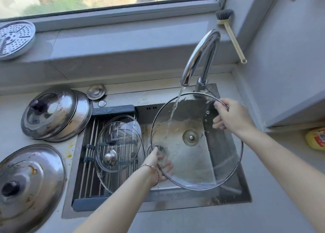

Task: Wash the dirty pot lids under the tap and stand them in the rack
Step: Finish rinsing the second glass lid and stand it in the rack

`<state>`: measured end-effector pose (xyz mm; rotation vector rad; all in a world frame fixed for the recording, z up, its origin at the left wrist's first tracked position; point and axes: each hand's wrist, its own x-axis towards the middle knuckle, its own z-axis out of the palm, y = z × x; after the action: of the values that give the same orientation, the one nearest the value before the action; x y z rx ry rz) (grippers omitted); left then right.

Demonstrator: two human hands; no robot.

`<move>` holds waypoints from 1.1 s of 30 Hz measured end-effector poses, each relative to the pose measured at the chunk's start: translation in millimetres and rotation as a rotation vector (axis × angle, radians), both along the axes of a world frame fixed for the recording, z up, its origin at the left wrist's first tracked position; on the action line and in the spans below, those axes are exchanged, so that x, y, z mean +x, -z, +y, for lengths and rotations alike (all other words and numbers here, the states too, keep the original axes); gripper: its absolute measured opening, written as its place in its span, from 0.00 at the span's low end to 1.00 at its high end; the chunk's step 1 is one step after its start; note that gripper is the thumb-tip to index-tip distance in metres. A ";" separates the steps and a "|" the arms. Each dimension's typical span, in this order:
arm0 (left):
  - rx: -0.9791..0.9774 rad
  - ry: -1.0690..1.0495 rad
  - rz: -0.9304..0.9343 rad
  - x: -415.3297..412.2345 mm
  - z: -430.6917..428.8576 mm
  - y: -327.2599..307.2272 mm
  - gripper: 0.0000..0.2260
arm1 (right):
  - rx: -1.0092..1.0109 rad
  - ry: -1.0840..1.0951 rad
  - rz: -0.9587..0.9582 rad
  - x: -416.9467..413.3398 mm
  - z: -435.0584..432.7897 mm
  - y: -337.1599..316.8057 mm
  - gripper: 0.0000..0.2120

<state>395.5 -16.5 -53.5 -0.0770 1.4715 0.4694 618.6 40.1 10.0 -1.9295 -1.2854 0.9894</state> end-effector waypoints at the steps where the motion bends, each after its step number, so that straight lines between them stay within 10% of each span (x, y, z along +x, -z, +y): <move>1: -0.004 -0.019 -0.042 4.8 1.8 3.9 0.20 | 0.054 -0.028 -0.022 -0.3 -0.2 -6.6 0.08; 11: 0.425 -0.106 0.102 -18.0 31.2 -32.7 0.15 | 0.256 0.270 0.393 5.8 -20.8 22.5 0.10; 24: 0.742 0.586 0.653 -68.5 34.0 -100.0 0.11 | -0.513 0.403 0.780 -60.5 -53.4 94.7 0.13; 29: 0.854 1.285 0.863 -65.8 -4.1 -76.9 0.42 | -0.654 0.379 0.683 -20.9 -45.9 79.9 0.12; 33: 1.442 1.693 1.049 -34.3 -30.7 -53.8 0.39 | -0.652 0.321 0.534 5.3 -34.4 60.6 0.12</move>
<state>361.1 -47.2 0.3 2.6166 1.2079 -0.0347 624.0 5.8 -50.6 -2.0126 -0.3506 1.7348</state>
